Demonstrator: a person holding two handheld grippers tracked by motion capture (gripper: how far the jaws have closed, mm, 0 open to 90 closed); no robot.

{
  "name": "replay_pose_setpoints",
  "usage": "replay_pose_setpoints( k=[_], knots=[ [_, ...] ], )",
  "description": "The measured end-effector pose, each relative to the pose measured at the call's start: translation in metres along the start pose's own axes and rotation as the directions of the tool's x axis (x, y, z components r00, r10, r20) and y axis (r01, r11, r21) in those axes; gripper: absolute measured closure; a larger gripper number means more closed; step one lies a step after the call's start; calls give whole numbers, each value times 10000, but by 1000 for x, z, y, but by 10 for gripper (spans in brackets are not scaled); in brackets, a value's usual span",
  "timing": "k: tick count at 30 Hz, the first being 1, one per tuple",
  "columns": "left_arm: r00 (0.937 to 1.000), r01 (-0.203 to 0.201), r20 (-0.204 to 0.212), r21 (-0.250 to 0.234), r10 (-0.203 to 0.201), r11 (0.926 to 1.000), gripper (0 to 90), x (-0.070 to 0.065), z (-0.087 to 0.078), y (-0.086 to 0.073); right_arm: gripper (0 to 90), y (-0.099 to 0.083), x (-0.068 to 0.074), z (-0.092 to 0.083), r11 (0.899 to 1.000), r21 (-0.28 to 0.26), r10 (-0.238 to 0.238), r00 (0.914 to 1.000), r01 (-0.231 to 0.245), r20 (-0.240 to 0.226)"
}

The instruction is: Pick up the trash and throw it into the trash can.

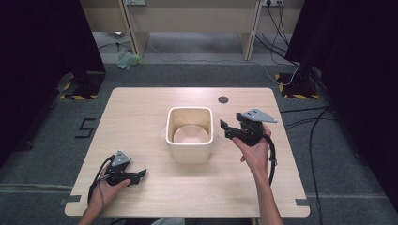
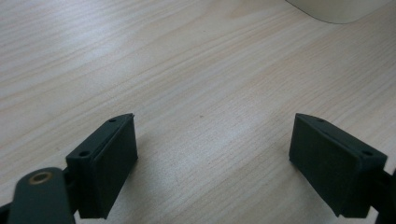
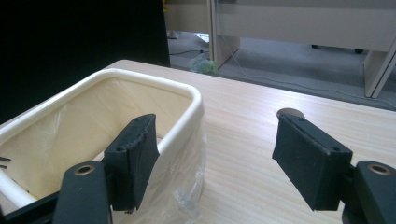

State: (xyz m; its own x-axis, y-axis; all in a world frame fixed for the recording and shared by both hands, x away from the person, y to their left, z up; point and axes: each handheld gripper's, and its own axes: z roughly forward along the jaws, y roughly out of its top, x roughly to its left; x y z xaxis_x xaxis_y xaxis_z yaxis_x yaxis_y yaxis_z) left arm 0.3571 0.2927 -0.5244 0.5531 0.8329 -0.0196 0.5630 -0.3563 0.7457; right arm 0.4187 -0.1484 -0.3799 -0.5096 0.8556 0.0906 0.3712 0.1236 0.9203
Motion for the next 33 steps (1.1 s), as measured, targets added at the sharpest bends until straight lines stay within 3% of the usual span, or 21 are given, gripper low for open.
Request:
replay_pose_setpoints(
  k=[16, 33],
  knots=[
    [10000, -9, -2, 7, 9, 10000, 142, 0, 0, 0, 286, -16, -12, -10, 9997, 150, 165, 9995, -169, 258],
    [10000, -8, -7, 3, 8, 10000, 142, 0, 0, 0, 262, -42, -16, -22, 9988, 484, -49, 9978, 17, 668]
  ],
)
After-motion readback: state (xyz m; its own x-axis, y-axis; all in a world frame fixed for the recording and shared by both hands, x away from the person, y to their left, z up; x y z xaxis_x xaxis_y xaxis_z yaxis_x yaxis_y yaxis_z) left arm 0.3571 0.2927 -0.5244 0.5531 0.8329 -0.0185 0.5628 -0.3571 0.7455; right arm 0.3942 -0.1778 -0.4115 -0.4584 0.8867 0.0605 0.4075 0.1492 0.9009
